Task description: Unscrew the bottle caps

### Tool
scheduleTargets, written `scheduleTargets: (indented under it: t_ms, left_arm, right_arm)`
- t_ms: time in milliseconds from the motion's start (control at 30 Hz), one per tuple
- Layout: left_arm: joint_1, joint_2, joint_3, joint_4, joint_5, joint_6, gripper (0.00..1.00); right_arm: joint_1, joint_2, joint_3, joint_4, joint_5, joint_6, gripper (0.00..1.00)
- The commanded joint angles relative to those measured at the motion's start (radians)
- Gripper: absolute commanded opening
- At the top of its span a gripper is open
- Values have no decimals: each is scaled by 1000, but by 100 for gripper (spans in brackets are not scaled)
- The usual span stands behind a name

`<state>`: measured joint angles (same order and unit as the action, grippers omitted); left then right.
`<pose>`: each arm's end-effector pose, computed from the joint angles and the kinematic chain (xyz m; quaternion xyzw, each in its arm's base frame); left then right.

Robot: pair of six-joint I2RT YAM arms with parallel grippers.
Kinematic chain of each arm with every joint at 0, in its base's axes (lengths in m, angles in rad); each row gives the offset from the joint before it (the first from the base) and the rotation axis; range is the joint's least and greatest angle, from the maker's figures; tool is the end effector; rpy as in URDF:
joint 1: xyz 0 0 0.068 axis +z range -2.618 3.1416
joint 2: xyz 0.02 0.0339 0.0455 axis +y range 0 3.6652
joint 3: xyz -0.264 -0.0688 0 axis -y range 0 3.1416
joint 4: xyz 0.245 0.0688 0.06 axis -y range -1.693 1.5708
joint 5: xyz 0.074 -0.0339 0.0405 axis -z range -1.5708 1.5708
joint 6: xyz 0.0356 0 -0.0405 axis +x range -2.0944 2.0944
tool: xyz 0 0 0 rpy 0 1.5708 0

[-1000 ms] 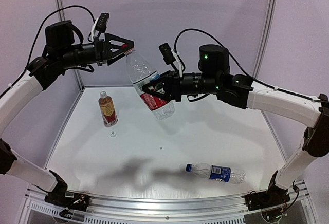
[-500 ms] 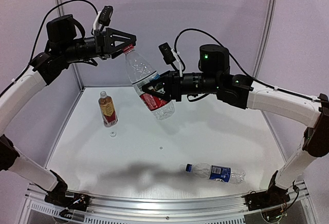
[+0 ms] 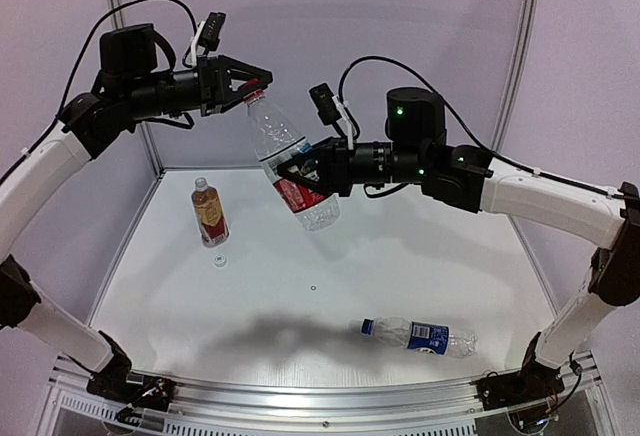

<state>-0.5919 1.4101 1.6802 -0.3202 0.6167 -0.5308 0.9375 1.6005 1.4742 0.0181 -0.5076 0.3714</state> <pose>0.2381 -0.1849 0.4921 0.2301 0.6837 -0.5357 0.4388 0.2127 0.3189 0.3947 -0.3622 0.6450 0.5418 0.3991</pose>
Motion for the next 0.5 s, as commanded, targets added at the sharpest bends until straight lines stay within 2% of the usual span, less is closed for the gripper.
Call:
scheduleTargets:
  t_ms: [0, 100, 200, 300, 467]
  left_arm:
    - [-28, 25, 83, -197, -191, -104, 20]
    - [-32, 57, 129, -276, -261, -175, 20]
    - [-47, 75, 129, -296, -311, -243, 26]
    - [-70, 103, 147, -320, -331, -274, 30]
    - [-105, 146, 190, -356, -374, -274, 31]
  right_arm:
    - [-3, 23, 22, -74, 259, -63, 39]
    - [-3, 64, 62, -141, 369, -115, 38]
    - [-3, 110, 104, -194, 434, -145, 38]
    - [-2, 125, 108, -203, 438, -156, 38]
    - [4, 118, 86, -179, 424, -157, 38]
